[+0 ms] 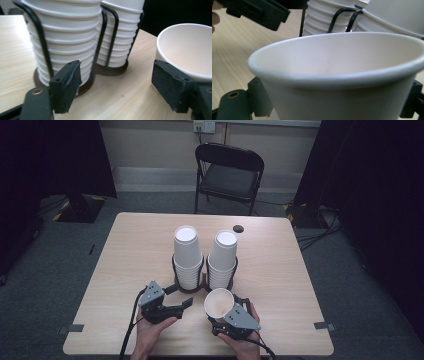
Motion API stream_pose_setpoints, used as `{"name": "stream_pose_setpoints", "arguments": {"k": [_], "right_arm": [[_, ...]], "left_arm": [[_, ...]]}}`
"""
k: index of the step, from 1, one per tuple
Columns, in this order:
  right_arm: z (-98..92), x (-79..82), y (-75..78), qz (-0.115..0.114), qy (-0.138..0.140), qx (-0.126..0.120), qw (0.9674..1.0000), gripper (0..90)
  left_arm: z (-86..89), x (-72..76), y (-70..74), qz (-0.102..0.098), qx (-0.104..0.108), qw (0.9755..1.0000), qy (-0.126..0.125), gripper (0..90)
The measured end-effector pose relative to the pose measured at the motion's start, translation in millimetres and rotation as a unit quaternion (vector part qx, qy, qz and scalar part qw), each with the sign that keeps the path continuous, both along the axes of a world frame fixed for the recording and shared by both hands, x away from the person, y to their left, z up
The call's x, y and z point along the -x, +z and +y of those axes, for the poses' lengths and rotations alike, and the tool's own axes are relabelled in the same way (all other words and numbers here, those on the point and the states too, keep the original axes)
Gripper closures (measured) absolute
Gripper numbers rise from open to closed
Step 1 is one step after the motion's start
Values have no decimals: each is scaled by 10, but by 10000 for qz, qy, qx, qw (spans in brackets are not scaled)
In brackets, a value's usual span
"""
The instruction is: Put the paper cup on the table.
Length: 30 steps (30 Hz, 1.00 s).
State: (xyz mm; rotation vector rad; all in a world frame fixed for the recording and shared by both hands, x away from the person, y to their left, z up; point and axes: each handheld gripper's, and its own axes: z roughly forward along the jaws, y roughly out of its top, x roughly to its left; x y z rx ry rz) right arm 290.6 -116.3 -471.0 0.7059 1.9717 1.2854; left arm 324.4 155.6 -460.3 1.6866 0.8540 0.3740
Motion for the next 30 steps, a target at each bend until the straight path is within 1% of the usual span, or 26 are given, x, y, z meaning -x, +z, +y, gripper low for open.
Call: {"name": "stream_pose_setpoints", "arguments": {"k": [1, 3, 4, 5, 6, 9, 12, 13, 15, 17, 18, 19, 20, 21, 22, 23, 24, 25, 26, 27, 28, 30], "right_arm": [[-23, -11, 2, 34, -21, -79, 10000, 125], [-61, -30, 4, 81, -42, -178, 9998, 125], [-84, -39, 5, 127, -85, -244, 9996, 125], [-101, -47, 7, 148, -117, -274, 9994, 125], [-118, -57, 9, 135, -140, -284, 9994, 126], [-164, -80, 18, 176, -214, -380, 9989, 125], [-207, -93, 29, 158, -294, -402, 9986, 125], [-224, -97, 33, 196, -330, -444, 9983, 125], [-260, -116, 38, 215, -384, -505, 9978, 126], [-292, -137, 42, 244, -433, -610, 9969, 125], [-309, -149, 43, 267, -442, -644, 9966, 126], [-331, -168, 48, 269, -472, -641, 9965, 125], [-347, -182, 54, 264, -509, -636, 9963, 126], [-377, -205, 66, 271, -552, -673, 9958, 126], [-408, -229, 82, 293, -592, -741, 9951, 125], [-438, -253, 99, 297, -605, -802, 9945, 126], [-469, -274, 117, 272, -635, -817, 9943, 125], [-490, -287, 130, 279, -668, -839, 9938, 125], [-526, -313, 146, 272, -682, -877, 9934, 125], [-552, -329, 158, 266, -727, -866, 9932, 126], [-577, -343, 168, 264, -772, -863, 9929, 125], [-622, -371, 182, 264, -822, -898, 9922, 125]], "left_arm": [[15, 1, -10, -46, 14, 10000, 19, 203], [55, 0, -32, -66, 18, 9999, 74, 183], [77, 1, -45, -82, 64, 9999, 91, 168], [91, 5, -60, -110, 85, 9998, 145, 161], [110, 8, -68, -124, 8, 9998, 181, 159], [159, 22, -102, -165, 75, 9995, 273, 161], [205, 36, -139, -154, 111, 9989, 421, 161], [223, 40, -152, -153, 87, 9989, 445, 161], [239, 49, -181, -190, 111, 9984, 530, 160], [244, 70, -202, -285, 6, 9982, 529, 161], [243, 82, -209, -310, -55, 9979, 570, 158], [236, 84, -214, -323, -76, 9977, 588, 159], [232, 91, -223, -383, -204, 9967, 690, 157], [225, 99, -234, -449, -325, 9945, 885, 157], [223, 106, -246, -504, -370, 9922, 1075, 156], [232, 111, -257, -536, -371, 9906, 1203, 156], [244, 109, -264, -557, -389, 9902, 1216, 155], [251, 108, -275, -523, -385, 9895, 1288, 154], [255, 107, -287, -541, -374, 9889, 1335, 154], [255, 106, -298, -532, -358, 9884, 1380, 154], [256, 106, -308, -553, -383, 9878, 1407, 155], [246, 121, -325, -617, -356, 9866, 1467, 155]]}}
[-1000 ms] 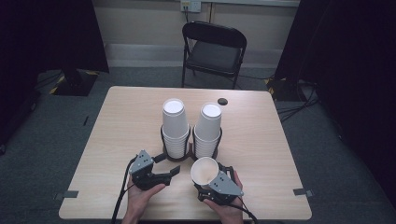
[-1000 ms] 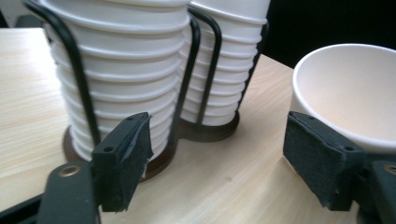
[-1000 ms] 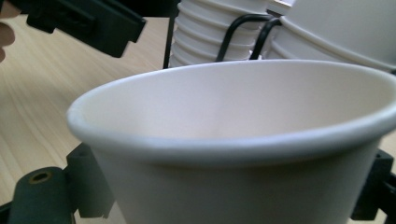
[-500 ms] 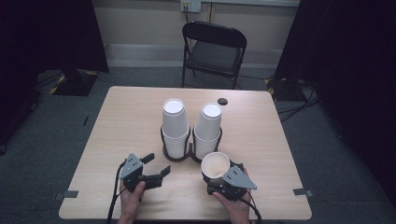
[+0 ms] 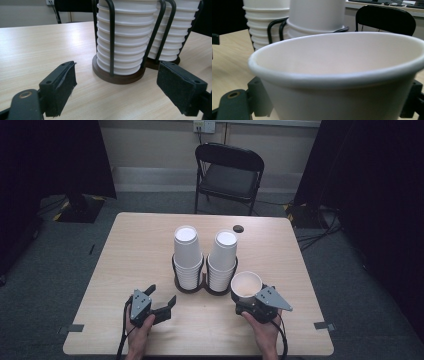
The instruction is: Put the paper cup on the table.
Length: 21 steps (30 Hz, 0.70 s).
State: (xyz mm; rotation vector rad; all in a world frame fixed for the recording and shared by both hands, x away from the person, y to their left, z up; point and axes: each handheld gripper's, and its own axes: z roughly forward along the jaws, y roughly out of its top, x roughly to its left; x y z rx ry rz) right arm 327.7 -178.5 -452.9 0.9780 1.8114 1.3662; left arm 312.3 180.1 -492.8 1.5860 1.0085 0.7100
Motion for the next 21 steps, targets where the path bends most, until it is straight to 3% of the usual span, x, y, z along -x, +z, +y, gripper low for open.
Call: {"name": "stream_pose_setpoints", "arguments": {"k": [11, 16, 21], "right_arm": [[-189, -253, 19, 53, -371, -230, 9990, 125], [-270, -402, 49, 116, -586, -361, 9976, 125], [-388, -539, 12, 204, -817, -605, 9946, 125]], "left_arm": [[6, 78, -39, -275, -104, 9986, 433, 156], [-21, 107, -41, -413, -318, 9967, 618, 154], [16, 111, -46, -416, -90, 9965, 713, 156]]}}
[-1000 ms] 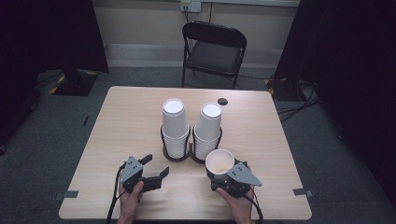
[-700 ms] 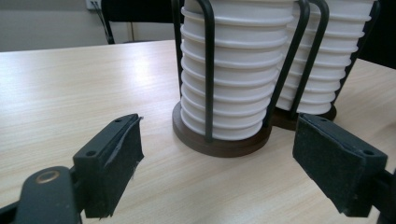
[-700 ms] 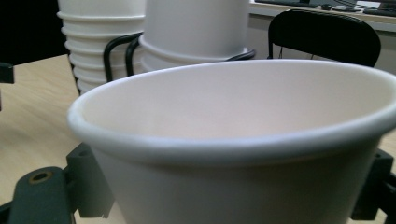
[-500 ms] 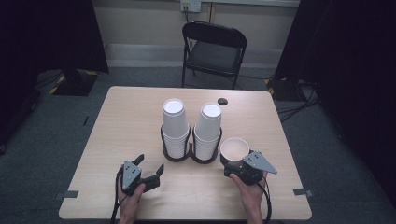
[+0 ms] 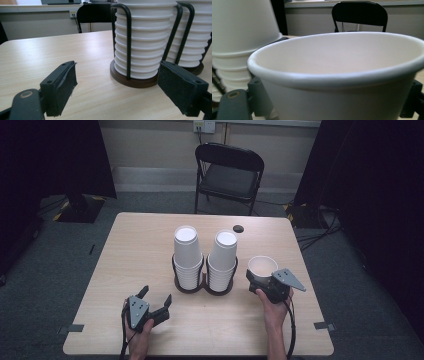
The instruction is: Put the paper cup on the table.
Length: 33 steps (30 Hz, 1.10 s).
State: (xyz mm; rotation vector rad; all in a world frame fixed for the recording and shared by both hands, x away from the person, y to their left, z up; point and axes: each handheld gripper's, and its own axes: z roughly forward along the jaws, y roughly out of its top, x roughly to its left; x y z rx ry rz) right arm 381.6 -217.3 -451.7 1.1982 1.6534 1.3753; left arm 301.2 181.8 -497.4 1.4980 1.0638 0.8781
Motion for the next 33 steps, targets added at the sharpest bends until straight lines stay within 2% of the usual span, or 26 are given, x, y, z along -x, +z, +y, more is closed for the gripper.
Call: {"name": "stream_pose_setpoints", "arguments": {"k": [4, 6, 10, 13, 18, 21, 26, 33], "right_arm": [[-13, -83, -1, 12, -31, 21, 10000, 124], [-5, -140, -1, 19, -58, 98, 9999, 124], [2, -244, -17, -55, -85, 70, 9999, 123], [19, -375, -45, -6, -107, 77, 9999, 123], [36, -514, -144, -62, -155, 7, 9999, 123], [34, -592, -240, -19, -185, 1, 9998, 123], [23, -638, -322, 102, -206, -60, 9997, 122], [33, -602, -327, 236, -188, 127, 9995, 118]], "left_arm": [[-17, 16, 0, -62, -128, 9999, 71, 157], [-23, 24, -4, -111, -100, 9998, 145, 155], [-12, 36, -9, -186, 2, 9997, 176, 154], [-10, 33, -7, -155, -21, 9997, 169, 154], [-15, 33, -6, -153, -64, 9997, 189, 154], [-16, 35, -6, -160, -73, 9997, 175, 155], [-24, 35, -6, -151, -99, 9997, 183, 156], [-16, 36, -6, -164, -74, 9997, 185, 156]]}}
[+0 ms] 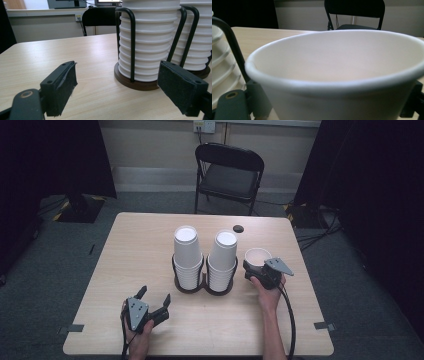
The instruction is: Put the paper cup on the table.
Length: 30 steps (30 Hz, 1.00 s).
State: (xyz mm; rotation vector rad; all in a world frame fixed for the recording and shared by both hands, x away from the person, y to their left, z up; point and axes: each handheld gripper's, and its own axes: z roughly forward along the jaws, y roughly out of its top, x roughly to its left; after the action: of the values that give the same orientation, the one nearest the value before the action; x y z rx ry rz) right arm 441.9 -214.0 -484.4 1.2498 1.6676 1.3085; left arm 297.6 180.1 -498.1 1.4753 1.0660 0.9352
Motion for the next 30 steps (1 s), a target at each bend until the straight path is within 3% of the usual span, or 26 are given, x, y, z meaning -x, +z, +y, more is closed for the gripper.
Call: {"name": "stream_pose_setpoints", "arguments": {"k": [8, 10, 17, 20, 30], "right_arm": [[19, 54, 29, 168, 24, 227, 9996, 113], [20, 58, 21, 303, 57, 288, 9991, 121], [15, 54, 4, 527, 53, 218, 9984, 129], [5, 36, -43, 766, 45, 288, 9966, 129], [-9, 67, -63, 1202, 118, 246, 9924, 133]], "left_arm": [[7, -3, 0, 11, 23, 10000, -14, 156], [8, -5, 0, 28, 30, 10000, -36, 156], [5, 2, -1, -2, 15, 10000, -32, 156], [3, 2, -1, -8, 7, 10000, -36, 156], [7, 3, -2, -10, 25, 10000, -33, 156]]}}
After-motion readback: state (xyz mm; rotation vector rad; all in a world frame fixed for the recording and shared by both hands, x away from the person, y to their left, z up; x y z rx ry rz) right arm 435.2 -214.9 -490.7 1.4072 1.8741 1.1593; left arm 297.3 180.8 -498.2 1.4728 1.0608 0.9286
